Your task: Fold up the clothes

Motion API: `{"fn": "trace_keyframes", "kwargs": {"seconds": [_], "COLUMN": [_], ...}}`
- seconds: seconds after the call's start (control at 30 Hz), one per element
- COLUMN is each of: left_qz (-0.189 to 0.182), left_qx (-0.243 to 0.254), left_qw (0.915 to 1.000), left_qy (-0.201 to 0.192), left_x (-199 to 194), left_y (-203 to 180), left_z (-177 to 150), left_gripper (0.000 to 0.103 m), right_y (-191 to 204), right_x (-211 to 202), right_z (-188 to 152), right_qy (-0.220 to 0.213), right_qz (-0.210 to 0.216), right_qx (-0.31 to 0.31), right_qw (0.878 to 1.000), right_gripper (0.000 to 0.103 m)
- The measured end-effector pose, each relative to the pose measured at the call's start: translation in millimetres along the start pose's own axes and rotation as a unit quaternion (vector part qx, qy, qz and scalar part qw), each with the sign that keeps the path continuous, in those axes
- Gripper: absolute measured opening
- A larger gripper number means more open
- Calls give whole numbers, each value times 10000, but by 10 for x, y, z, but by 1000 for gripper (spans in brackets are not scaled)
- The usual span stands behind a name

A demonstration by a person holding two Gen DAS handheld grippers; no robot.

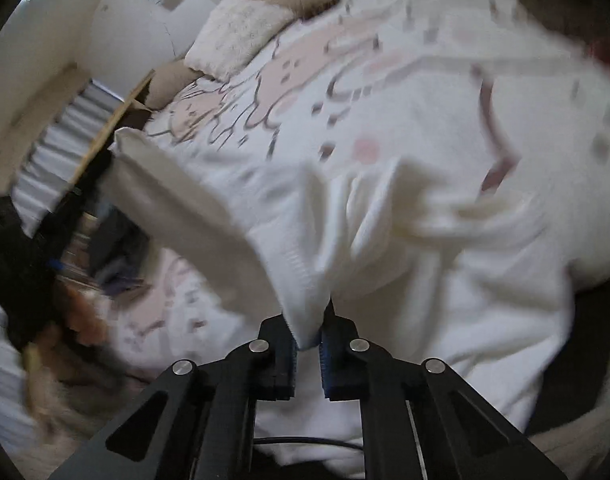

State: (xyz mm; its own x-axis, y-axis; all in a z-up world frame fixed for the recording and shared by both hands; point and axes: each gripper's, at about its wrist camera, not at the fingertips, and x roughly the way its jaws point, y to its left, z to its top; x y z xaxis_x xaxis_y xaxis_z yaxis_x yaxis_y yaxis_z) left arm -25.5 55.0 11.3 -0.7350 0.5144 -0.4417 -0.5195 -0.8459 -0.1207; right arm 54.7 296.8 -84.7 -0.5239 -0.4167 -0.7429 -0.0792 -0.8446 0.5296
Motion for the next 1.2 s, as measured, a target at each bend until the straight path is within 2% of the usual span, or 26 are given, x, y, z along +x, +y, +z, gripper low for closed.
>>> {"fn": "trace_keyframes", "kwargs": {"seconds": [0.07,0.13,0.23,0.33,0.37,0.43,0.47,0.5,0.53,0.57,0.7,0.77,0.8,0.83,0.87,0.97,1.17,1.2], "left_qz": [74,103,115,-165,-278,-457,-522,-587,-572,-554,-831,-787,-716,-644,-557,-460,-584,-582], "left_qx": [-97,-111,-88,28,84,324,510,697,924,1152,1967,2473,2751,3026,3401,4029,4722,4787], "left_qw": [9995,9986,9966,9959,9956,9948,9940,9928,9914,9895,9768,9657,9586,9507,9382,9132,8788,8751], "left_qy": [-285,-503,-810,-885,-889,-856,-816,-777,-725,-672,-181,71,147,221,318,406,372,394], "left_x": [-88,-178,-333,-476,-516,-575,-594,-613,-631,-649,-698,-690,-674,-659,-615,-489,-214,-182], "left_y": [15,2,-37,-81,-101,-165,-210,-254,-298,-342,-469,-570,-632,-693,-774,-909,-1097,-1127], "left_z": [109,173,272,306,305,247,188,129,29,-72,-507,-723,-810,-896,-1005,-1183,-1290,-1309], "left_gripper": [8,5,3,3,3,5,22,54,68,78,77,74,66,62,57,56,56,51], "right_y": [194,381,572,761,813,930,974,1013,1029,1043,1047,1048,1046,1046,1047,1060,1074,1064], "right_x": [-268,-519,-840,-1148,-1182,-1228,-1218,-1211,-1217,-1226,-1270,-1287,-1281,-1277,-1272,-1257,-1245,-1245], "right_z": [94,178,295,410,429,420,420,417,404,389,315,330,336,346,357,372,369,375], "right_qy": [-574,-1118,-1585,-2015,-2053,-2196,-2237,-2275,-2298,-2317,-2333,-2314,-2297,-2279,-2261,-2217,-2171,-2167], "right_qz": [-832,-1589,-2075,-2510,-2507,-2583,-2605,-2611,-2547,-2487,-2404,-2337,-2294,-2260,-2226,-2133,-2042,-2034], "right_qx": [-893,-1707,-2396,-3042,-3171,-3500,-3587,-3660,-3677,-3687,-3539,-3415,-3348,-3320,-3293,-3243,-3219,-3204], "right_qw": [9909,9660,9351,8966,8913,8732,8680,8638,8643,8652,8732,8805,8846,8870,8893,8945,8986,8994], "right_gripper": [9,9,9,9,9,8,8,8,8,8,8,8,8,8,8,8,8,8]}}
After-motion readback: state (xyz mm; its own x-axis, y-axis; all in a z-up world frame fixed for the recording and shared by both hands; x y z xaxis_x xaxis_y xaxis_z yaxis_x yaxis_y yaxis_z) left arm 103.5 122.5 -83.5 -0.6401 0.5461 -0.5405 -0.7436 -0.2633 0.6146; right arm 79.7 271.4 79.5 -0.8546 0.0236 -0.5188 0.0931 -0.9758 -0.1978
